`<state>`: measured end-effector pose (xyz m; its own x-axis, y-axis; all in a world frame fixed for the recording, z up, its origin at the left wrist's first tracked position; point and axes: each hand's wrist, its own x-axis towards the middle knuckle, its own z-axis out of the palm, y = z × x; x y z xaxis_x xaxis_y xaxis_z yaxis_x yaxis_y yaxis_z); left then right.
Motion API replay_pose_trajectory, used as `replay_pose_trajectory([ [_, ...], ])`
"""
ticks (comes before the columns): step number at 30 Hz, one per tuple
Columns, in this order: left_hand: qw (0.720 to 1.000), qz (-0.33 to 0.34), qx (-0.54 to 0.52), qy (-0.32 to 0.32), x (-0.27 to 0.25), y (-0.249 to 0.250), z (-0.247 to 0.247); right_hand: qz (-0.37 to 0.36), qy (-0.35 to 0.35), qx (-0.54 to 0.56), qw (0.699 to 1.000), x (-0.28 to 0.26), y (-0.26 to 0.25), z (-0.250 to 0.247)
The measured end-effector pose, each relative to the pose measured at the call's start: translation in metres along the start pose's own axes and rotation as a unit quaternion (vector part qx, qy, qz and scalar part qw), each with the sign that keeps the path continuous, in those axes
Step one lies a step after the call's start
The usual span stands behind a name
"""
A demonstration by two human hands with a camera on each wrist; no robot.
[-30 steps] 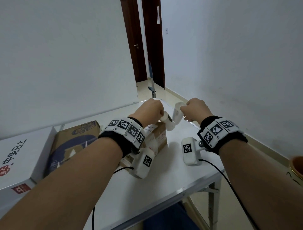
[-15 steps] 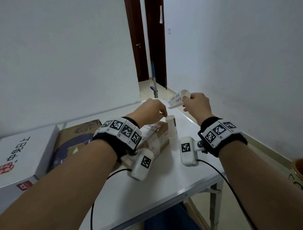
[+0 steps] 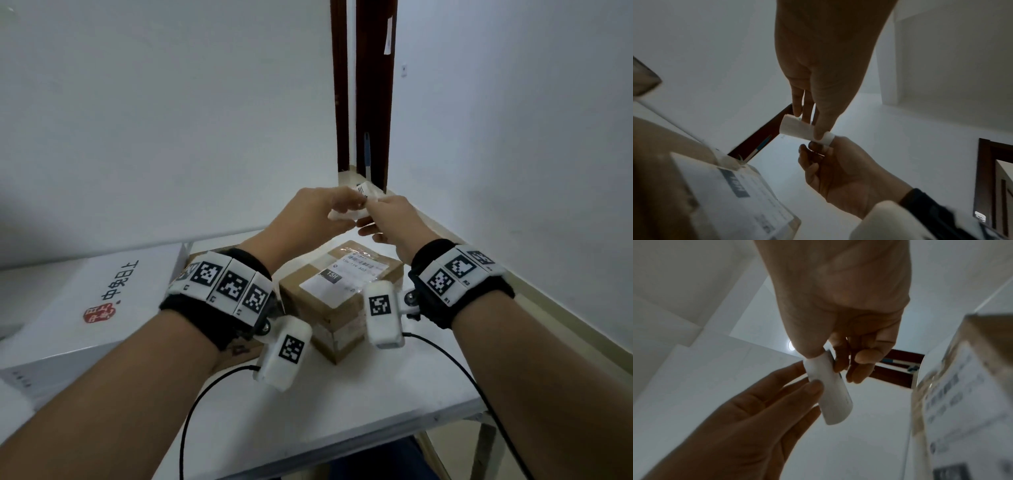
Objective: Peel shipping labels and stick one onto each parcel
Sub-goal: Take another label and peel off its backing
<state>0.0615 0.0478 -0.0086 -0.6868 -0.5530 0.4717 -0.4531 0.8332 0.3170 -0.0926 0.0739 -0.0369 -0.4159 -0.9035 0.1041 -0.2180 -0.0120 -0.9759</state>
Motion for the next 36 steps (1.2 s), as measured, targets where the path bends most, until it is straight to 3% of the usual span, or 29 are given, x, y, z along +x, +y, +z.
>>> replay_pose_trajectory([
  [7,0.985,-0.135,-0.040,0.100,-0.036,-0.035,-0.039,0.044,-0.170,0.132,0.976,-0.011,-0.022,0.050],
  [9,0.950,-0.205,-0.198,0.127,-0.051,-0.046,-0.053,0.060,-0.188,0.210,0.957,-0.011,-0.025,0.061],
  [11,0.887,-0.243,-0.377,0.109,-0.066,-0.052,-0.065,0.070,-0.203,0.216,0.953,-0.011,-0.028,0.074],
  [13,0.832,-0.262,-0.481,0.088,-0.080,-0.057,-0.075,0.090,-0.255,0.194,0.943,-0.014,-0.030,0.090],
  [15,0.796,-0.271,-0.535,0.082,-0.093,-0.062,-0.083,0.122,-0.327,0.210,0.913,-0.019,-0.033,0.105],
  [17,0.778,-0.271,-0.561,0.083,-0.104,-0.068,-0.089,0.147,-0.378,0.258,0.877,-0.024,-0.037,0.116],
  [20,0.756,-0.279,-0.582,0.109,-0.120,-0.073,-0.092,0.161,-0.387,0.314,0.852,-0.031,-0.040,0.125],
  [25,0.767,-0.314,-0.531,0.180,-0.138,-0.080,-0.093,0.138,-0.340,0.347,0.863,-0.034,-0.040,0.130],
  [29,0.796,-0.339,-0.451,0.220,-0.146,-0.086,-0.085,0.073,-0.281,0.353,0.889,-0.031,-0.035,0.135],
  [32,0.800,-0.347,-0.420,0.251,-0.149,-0.086,-0.081,0.043,-0.216,0.348,0.911,-0.029,-0.031,0.138],
  [34,0.807,-0.349,-0.409,0.244,-0.151,-0.086,-0.079,0.021,-0.172,0.324,0.930,-0.027,-0.027,0.140],
  [36,0.816,-0.365,-0.404,0.195,-0.152,-0.084,-0.077,-0.013,-0.127,0.269,0.955,-0.026,-0.023,0.140],
])
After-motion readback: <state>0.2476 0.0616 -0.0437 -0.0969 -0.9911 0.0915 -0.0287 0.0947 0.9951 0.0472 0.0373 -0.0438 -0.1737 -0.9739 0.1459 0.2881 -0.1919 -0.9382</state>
